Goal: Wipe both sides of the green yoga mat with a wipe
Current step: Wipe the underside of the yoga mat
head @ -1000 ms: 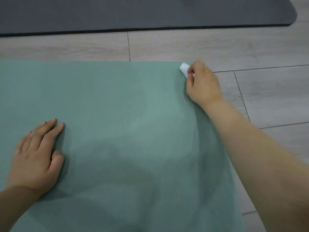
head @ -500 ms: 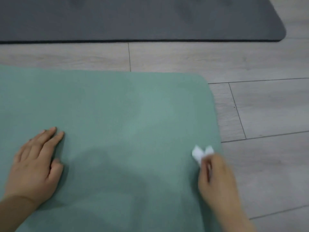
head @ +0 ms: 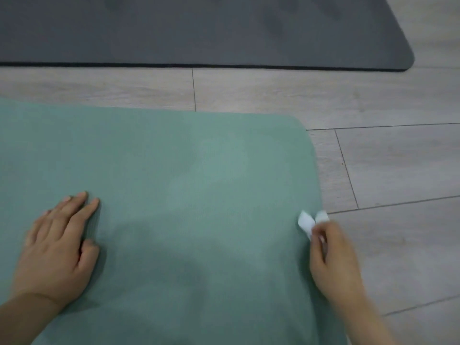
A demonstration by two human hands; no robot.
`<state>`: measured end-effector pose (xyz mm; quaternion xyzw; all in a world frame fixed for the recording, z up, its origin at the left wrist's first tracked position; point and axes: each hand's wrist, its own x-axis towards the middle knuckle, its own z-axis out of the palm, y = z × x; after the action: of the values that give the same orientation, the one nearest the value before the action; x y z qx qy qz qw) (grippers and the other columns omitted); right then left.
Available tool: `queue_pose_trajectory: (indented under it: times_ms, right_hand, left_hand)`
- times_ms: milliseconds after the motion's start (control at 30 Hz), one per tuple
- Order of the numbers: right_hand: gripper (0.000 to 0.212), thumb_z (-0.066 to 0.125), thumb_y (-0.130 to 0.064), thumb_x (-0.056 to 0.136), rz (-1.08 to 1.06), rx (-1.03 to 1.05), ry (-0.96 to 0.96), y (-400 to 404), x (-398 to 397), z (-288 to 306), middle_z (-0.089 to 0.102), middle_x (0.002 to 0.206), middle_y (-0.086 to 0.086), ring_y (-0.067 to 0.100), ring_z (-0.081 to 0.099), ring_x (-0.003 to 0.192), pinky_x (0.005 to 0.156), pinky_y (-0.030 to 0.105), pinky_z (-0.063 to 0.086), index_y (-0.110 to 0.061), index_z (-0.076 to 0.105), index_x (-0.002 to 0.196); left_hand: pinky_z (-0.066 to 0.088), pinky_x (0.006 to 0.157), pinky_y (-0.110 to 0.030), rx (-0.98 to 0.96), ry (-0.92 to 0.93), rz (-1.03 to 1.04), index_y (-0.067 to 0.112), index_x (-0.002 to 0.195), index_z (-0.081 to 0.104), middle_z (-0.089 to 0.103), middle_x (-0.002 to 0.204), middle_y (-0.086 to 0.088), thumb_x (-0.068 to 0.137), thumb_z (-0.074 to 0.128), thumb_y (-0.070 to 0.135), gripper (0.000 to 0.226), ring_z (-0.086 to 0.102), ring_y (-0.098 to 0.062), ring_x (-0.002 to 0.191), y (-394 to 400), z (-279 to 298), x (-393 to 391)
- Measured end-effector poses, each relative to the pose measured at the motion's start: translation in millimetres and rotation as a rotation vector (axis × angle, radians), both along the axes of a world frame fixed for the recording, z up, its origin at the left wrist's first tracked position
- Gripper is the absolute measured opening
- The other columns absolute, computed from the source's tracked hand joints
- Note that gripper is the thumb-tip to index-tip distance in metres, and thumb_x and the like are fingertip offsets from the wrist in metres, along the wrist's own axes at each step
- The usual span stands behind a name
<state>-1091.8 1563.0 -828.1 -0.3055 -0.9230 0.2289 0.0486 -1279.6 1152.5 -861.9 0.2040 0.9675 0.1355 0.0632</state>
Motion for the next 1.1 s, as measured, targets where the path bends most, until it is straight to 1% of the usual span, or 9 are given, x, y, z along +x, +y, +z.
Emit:
queue_pose_trajectory:
  times_ms: [133, 300, 467, 567, 700, 833, 900, 1000, 1100]
  right_hand:
    - [0.007, 0.052, -0.009, 0.087, -0.041, -0.027, -0.034, -2, 12, 3, 0.055, 0.079, 0.000, 0.028, 0.055, 0.070, 0.061, 0.028, 0.033, -0.016, 0.052, 0.089]
    - [0.009, 0.047, -0.005, 0.089, -0.003, 0.030, 0.100, 56, -150, -8, 0.060, 0.095, 0.014, 0.032, 0.055, 0.088, 0.066, 0.027, 0.030, -0.006, 0.053, 0.096]
    - [0.023, 0.041, -0.006, 0.086, -0.113, -0.044, 0.007, 85, -254, -6, 0.061, 0.109, 0.015, 0.032, 0.055, 0.101, 0.072, 0.025, 0.035, -0.005, 0.055, 0.105]
    - [0.019, 0.042, -0.006, 0.087, -0.094, 0.021, 0.042, 71, -230, -4, 0.061, 0.105, 0.014, 0.032, 0.055, 0.096, 0.069, 0.027, 0.033, -0.006, 0.053, 0.102]
    - [0.008, 0.046, -0.006, 0.089, -0.047, 0.066, 0.105, 31, -118, -11, 0.057, 0.093, 0.011, 0.030, 0.053, 0.084, 0.066, 0.029, 0.031, -0.008, 0.051, 0.094]
    - [0.009, 0.053, -0.002, 0.087, -0.078, 0.041, 0.014, -17, 3, -10, 0.054, 0.079, 0.009, 0.034, 0.053, 0.072, 0.062, 0.030, 0.033, -0.011, 0.051, 0.087]
    - [0.015, 0.054, -0.001, 0.085, -0.127, -0.021, -0.064, -35, 39, -2, 0.056, 0.081, 0.006, 0.033, 0.056, 0.076, 0.064, 0.030, 0.035, -0.016, 0.050, 0.086]
    - [0.018, 0.054, -0.003, 0.087, -0.166, -0.109, -0.084, -37, 35, 17, 0.058, 0.078, -0.001, 0.025, 0.058, 0.076, 0.058, 0.024, 0.037, -0.020, 0.049, 0.082]
    - [0.018, 0.054, -0.004, 0.088, -0.096, -0.121, 0.086, -39, -20, 42, 0.052, 0.068, -0.005, 0.008, 0.050, 0.063, 0.053, 0.012, 0.036, -0.020, 0.049, 0.082]
  left_hand:
    - [0.026, 0.114, -0.060, -0.007, -0.006, 0.020, 0.010, 0.142, 0.048, 0.041, 0.152, -0.013, 0.078, 0.035, 0.030, 0.068, 0.035, -0.037, 0.141, 3, 5, 2]
    - [0.027, 0.114, -0.059, -0.001, 0.013, 0.020, 0.009, 0.141, 0.049, 0.043, 0.151, -0.014, 0.077, 0.036, 0.030, 0.069, 0.037, -0.036, 0.139, 5, 6, 3]
    - [0.027, 0.115, -0.056, -0.005, 0.043, 0.025, 0.010, 0.142, 0.049, 0.044, 0.150, -0.012, 0.078, 0.035, 0.030, 0.068, 0.038, -0.033, 0.140, 7, 10, 6]
    - [0.027, 0.115, -0.057, -0.003, 0.037, 0.025, 0.010, 0.142, 0.048, 0.043, 0.150, -0.013, 0.077, 0.036, 0.029, 0.069, 0.038, -0.035, 0.140, 6, 9, 4]
    - [0.027, 0.113, -0.062, -0.004, 0.018, 0.009, 0.009, 0.143, 0.048, 0.041, 0.152, -0.015, 0.076, 0.037, 0.030, 0.070, 0.037, -0.038, 0.139, 2, 3, 3]
    - [0.026, 0.114, -0.060, 0.006, 0.031, 0.003, 0.010, 0.142, 0.048, 0.035, 0.154, -0.001, 0.077, 0.035, 0.030, 0.069, 0.035, -0.037, 0.141, 1, -1, 0]
    - [0.026, 0.115, -0.059, 0.016, 0.038, 0.003, 0.010, 0.141, 0.048, 0.033, 0.153, 0.002, 0.077, 0.035, 0.029, 0.068, 0.035, -0.036, 0.141, 2, -1, 0]
    - [0.026, 0.115, -0.059, 0.029, 0.018, 0.026, 0.010, 0.142, 0.048, 0.041, 0.152, -0.011, 0.077, 0.036, 0.030, 0.069, 0.037, -0.037, 0.140, 3, 4, 3]
    - [0.026, 0.116, -0.055, 0.015, 0.024, 0.038, 0.011, 0.142, 0.048, 0.043, 0.151, -0.013, 0.077, 0.037, 0.030, 0.069, 0.038, -0.035, 0.140, 6, 9, 5]
